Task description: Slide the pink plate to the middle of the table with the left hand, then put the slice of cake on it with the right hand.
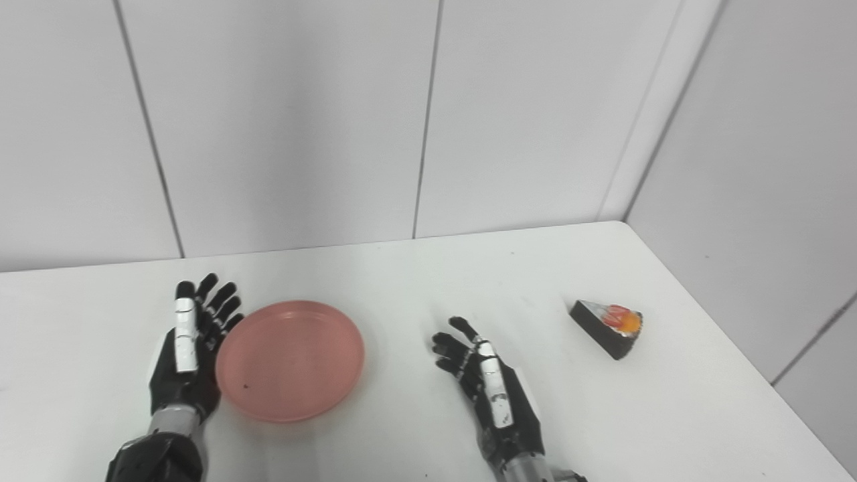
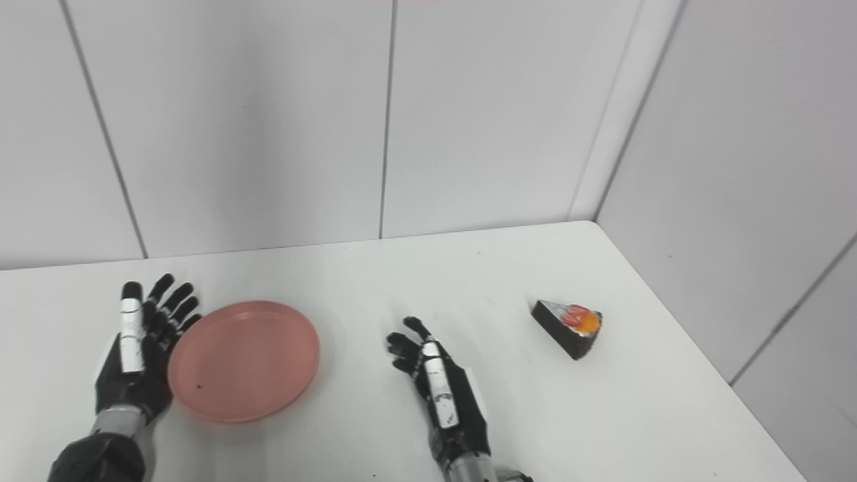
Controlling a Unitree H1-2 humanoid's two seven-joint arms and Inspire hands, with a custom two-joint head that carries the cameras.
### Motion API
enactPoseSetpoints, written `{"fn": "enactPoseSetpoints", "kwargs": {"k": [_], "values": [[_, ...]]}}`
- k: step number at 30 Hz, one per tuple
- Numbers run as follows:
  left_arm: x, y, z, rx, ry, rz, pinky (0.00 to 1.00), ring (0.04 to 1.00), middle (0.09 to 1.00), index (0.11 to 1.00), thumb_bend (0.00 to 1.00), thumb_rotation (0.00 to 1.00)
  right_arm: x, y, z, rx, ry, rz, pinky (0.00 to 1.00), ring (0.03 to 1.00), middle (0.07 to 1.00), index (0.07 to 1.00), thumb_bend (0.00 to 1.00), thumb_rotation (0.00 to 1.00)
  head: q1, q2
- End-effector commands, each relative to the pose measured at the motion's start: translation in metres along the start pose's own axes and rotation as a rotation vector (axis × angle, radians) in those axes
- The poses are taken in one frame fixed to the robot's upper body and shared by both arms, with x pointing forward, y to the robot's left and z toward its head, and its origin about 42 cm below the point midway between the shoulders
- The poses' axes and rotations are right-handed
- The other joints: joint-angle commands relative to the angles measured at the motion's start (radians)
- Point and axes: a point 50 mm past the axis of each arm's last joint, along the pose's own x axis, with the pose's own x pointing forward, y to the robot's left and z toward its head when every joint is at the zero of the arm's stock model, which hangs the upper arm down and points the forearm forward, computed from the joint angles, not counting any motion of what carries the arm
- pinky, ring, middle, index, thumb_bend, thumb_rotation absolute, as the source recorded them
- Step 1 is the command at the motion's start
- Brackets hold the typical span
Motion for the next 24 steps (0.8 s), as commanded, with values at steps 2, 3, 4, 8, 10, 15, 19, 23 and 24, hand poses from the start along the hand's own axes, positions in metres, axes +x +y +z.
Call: {"fn": "enactPoseSetpoints", "kwargs": {"k": [2,3,4,8,10,15,19,23,24], "values": [[-0.005,0.0,-0.0057,-0.013,0.034,0.001,0.93,0.933,0.905,0.9,0.75,0.95,0.0013,0.0047,-0.004,-0.001,0.018,0.01,0.84,0.815,0.775,0.851,0.9,0.91,0.0,0.001],[-0.0055,0.0005,-0.0063,-0.011,0.034,0.001,0.93,0.932,0.904,0.9,0.74,0.95,0.0013,0.0049,-0.0039,-0.002,0.017,0.009,0.85,0.818,0.777,0.852,0.91,0.91,0.0,0.001],[-0.0057,0.0012,-0.007,-0.011,0.036,0.003,0.93,0.931,0.903,0.898,0.73,0.95,0.0014,0.005,-0.0038,-0.002,0.016,0.008,0.84,0.816,0.775,0.849,0.9,0.91,-0.001,0.002],[-0.0058,0.0028,-0.0089,-0.017,0.044,0.015,0.91,0.917,0.884,0.873,0.74,0.92,0.0017,0.0046,-0.0038,0.015,0.016,0.005,0.84,0.809,0.77,0.841,0.89,0.89,-0.003,0.002],[-0.006,0.003,-0.009,-0.018,0.045,0.013,0.91,0.916,0.88,0.87,0.75,0.92,0.0015,0.0043,-0.0036,0.02,0.014,0.007,0.84,0.807,0.769,0.838,0.89,0.87,-0.003,0.004],[-0.007,0.0009,-0.0105,-0.015,0.047,-0.005,0.92,0.925,0.891,0.882,0.73,0.92,0.0001,0.0029,-0.0023,0.013,0.012,0.005,0.84,0.805,0.766,0.834,0.91,0.86,0.009,0.008],[-0.007,-0.0016,-0.0126,-0.012,0.056,-0.011,0.92,0.926,0.901,0.892,0.71,0.93,-0.001,0.0005,-0.0011,0.005,0.009,0.006,0.83,0.805,0.767,0.839,0.9,0.87,0.022,0.011],[-0.0066,-0.0034,-0.0145,0.004,0.072,-0.014,0.89,0.91,0.888,0.894,0.72,0.92,-0.0013,-0.0009,-0.0009,0.016,0.01,0.006,0.83,0.802,0.765,0.839,0.89,0.86,0.026,0.012],[-0.0065,-0.0036,-0.0149,0.006,0.073,-0.016,0.89,0.908,0.886,0.895,0.71,0.92,-0.0014,-0.0009,-0.0009,0.015,0.012,0.007,0.83,0.803,0.766,0.839,0.89,0.86,0.026,0.012]]}}
